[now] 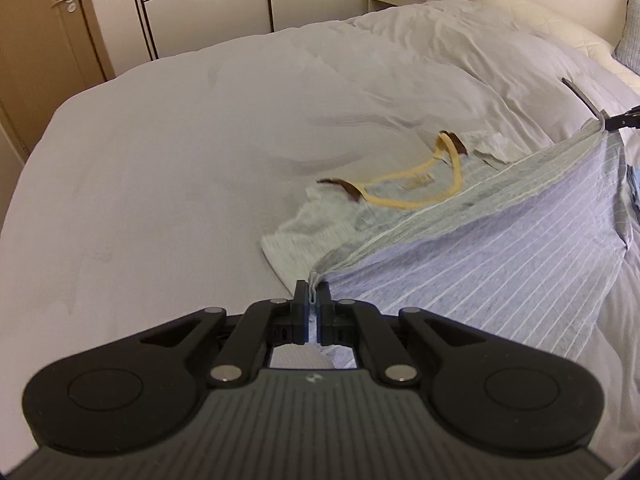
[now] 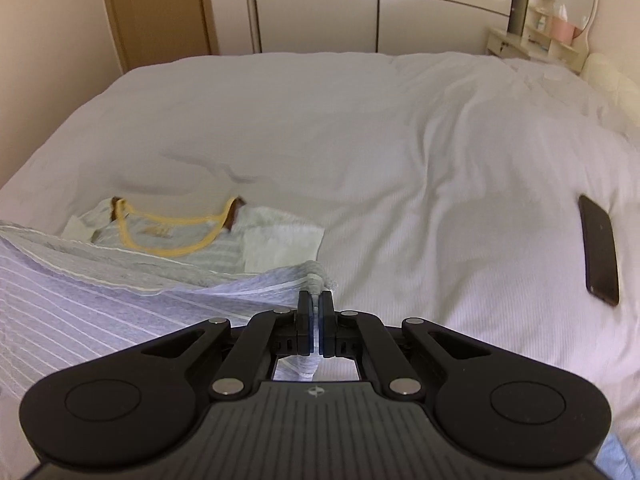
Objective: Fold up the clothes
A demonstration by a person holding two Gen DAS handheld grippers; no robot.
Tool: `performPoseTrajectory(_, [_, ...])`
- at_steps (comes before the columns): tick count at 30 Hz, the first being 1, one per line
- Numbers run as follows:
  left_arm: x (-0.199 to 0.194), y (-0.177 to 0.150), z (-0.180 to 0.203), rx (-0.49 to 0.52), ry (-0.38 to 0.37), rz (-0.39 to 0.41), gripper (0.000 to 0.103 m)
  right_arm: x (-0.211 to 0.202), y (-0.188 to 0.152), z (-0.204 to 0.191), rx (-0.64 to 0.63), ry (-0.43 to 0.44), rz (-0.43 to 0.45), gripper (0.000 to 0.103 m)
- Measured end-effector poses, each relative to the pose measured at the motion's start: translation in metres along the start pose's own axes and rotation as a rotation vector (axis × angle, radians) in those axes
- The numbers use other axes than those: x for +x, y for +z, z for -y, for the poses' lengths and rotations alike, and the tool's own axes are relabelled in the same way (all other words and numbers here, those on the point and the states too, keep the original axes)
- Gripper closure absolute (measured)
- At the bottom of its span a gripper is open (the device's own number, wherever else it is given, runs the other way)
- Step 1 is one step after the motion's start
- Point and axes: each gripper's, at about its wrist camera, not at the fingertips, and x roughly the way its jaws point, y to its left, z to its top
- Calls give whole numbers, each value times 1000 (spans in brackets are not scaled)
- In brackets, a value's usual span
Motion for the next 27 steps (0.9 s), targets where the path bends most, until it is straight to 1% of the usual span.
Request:
performPoseTrajectory(3, [20,13,-16,3,-11,8,102,21,16,1,-8,-9,0,103])
performPoseTrajectory(6, [38,25,-26,5,-1,3,102,45,32,2,-23,-6,-3,103])
performPoseTrajectory(13, [78,43,-42,7,23,-39,102,101,59,13,-26,28,-37,103])
performPoseTrajectory(17, [95,46,-46,7,32,-57,102,127,64,18,-35,37,-49,103])
performPoseTrajectory(24, [119,43,-51,-5,38,-91,102,155,71,29,-22,39,-53,103])
performPoseTrajectory(27, [131,42,-53,-8,40,-105,102,166,70,35,-13,26,-61,103])
